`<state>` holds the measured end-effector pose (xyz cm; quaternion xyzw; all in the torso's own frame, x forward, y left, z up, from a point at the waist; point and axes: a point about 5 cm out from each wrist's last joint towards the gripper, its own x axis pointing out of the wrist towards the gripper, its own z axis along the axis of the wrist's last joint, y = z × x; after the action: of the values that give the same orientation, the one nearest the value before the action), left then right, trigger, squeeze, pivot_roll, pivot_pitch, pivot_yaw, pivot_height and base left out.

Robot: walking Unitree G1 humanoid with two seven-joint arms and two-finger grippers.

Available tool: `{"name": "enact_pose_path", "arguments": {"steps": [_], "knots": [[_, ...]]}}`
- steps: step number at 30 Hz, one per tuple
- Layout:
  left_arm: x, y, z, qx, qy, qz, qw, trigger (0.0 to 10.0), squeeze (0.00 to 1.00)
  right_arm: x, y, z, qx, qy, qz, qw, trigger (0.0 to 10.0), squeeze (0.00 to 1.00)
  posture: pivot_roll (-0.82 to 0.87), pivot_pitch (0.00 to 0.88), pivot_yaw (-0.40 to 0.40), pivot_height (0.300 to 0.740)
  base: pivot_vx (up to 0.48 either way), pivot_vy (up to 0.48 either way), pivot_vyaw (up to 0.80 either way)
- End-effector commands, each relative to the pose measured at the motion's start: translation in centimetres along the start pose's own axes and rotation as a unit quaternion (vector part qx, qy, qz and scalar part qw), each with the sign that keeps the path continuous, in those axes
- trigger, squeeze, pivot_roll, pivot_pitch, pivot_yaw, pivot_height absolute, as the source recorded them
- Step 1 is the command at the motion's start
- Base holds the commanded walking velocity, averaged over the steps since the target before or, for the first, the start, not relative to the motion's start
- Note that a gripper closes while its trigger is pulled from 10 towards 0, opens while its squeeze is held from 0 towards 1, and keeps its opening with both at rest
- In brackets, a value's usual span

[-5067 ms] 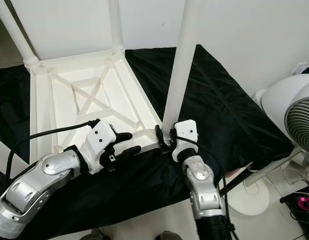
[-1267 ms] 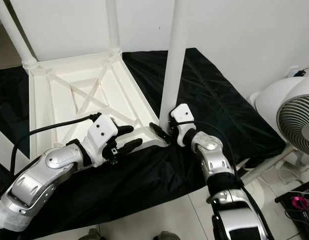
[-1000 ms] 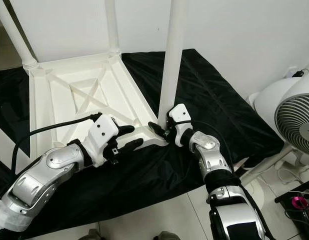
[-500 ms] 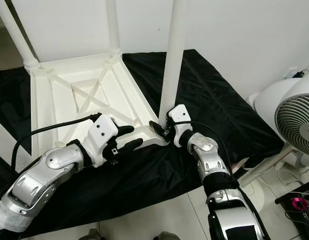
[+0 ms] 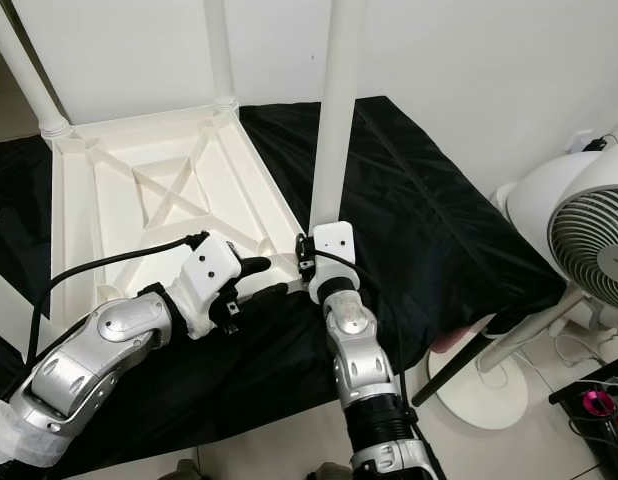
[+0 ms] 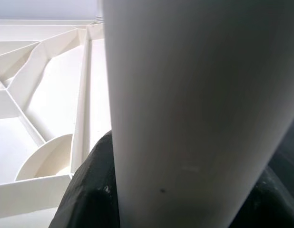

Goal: Building children table

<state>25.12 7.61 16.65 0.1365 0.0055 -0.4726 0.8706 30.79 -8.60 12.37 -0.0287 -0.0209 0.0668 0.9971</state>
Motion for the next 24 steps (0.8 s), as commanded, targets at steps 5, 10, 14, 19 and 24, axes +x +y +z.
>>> {"name": "enact_pose_path", "arguments": {"steps": [5,10,14,19,24], "knots": [[0.4,0.0,0.1,0.019,-0.003,-0.003,1.0,10.0,0.0,-0.5,0.0,0.4,0.004,0.012,0.0,1.0,10.0,1.0,-0.05,0.0,0.005,0.74,0.0,0.0,0.0],[0.3,0.1,0.1,0.02,-0.004,-0.002,1.0,10.0,0.0,-0.8,-0.1,0.8,0.016,-0.001,0.012,1.0,10.0,1.0,-0.05,0.0,0.002,0.74,0.0,0.0,0.0],[0.3,0.0,0.0,0.02,-0.003,-0.001,1.0,10.0,0.0,-1.3,-0.6,1.2,0.02,-0.015,0.037,0.999,10.0,1.0,-0.04,0.0,0.0,0.74,0.0,0.0,0.0],[0.1,0.0,0.0,0.021,-0.003,-0.002,1.0,10.0,0.0,-2.2,-2.8,0.6,0.014,-0.007,0.136,0.991,10.0,0.0,-0.04,0.0,0.001,0.74,0.0,0.0,0.0],[0.2,0.0,0.0,0.023,-0.003,-0.004,1.0,10.0,0.0,-2.3,-4.3,0.3,-0.044,-0.005,0.191,0.981,10.0,0.0,-0.05,0.0,0.004,0.74,0.0,0.0,0.0]]}}
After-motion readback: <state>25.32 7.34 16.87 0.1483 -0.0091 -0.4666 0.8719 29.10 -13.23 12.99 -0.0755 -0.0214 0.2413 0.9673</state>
